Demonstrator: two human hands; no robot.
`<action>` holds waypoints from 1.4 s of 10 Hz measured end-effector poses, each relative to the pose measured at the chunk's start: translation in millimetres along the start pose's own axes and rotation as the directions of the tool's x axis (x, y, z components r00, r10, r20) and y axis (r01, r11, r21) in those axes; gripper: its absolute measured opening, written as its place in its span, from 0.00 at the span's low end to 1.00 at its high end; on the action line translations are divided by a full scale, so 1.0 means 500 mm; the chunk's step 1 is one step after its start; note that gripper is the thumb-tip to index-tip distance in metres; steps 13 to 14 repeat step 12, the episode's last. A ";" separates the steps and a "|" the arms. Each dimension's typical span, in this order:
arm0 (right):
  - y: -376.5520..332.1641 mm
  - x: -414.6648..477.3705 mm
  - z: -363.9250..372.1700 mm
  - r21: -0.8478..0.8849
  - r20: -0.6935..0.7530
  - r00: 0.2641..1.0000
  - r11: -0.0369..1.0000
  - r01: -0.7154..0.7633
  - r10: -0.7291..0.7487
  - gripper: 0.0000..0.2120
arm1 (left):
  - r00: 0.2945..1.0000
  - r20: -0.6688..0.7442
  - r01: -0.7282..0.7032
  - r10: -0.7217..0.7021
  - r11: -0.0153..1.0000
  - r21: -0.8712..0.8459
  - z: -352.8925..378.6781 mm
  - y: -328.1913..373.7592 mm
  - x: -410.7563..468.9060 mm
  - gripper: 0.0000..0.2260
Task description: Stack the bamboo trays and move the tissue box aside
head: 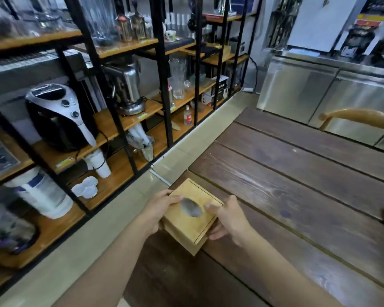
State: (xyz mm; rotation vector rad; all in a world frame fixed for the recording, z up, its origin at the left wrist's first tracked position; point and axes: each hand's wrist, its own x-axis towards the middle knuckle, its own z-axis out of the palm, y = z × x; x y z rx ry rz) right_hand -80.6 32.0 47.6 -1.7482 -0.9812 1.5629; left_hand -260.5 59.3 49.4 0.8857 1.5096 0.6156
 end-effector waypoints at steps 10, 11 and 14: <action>0.045 -0.060 0.233 -0.280 0.233 0.971 0.960 0.015 0.053 0.21 | 0.986 -0.146 0.063 -0.082 0.990 -0.129 -0.234 -0.165 -0.088 0.15; 0.032 -0.060 0.215 -0.500 0.213 0.977 0.859 0.111 -0.002 0.22 | 0.987 -0.146 0.064 -0.066 0.998 -0.020 -0.233 -0.147 -0.083 0.11; 0.017 -0.060 0.186 -0.635 0.201 0.973 0.742 0.216 -0.110 0.23 | 0.976 -0.216 0.019 0.015 0.987 0.158 -0.231 -0.115 -0.085 0.20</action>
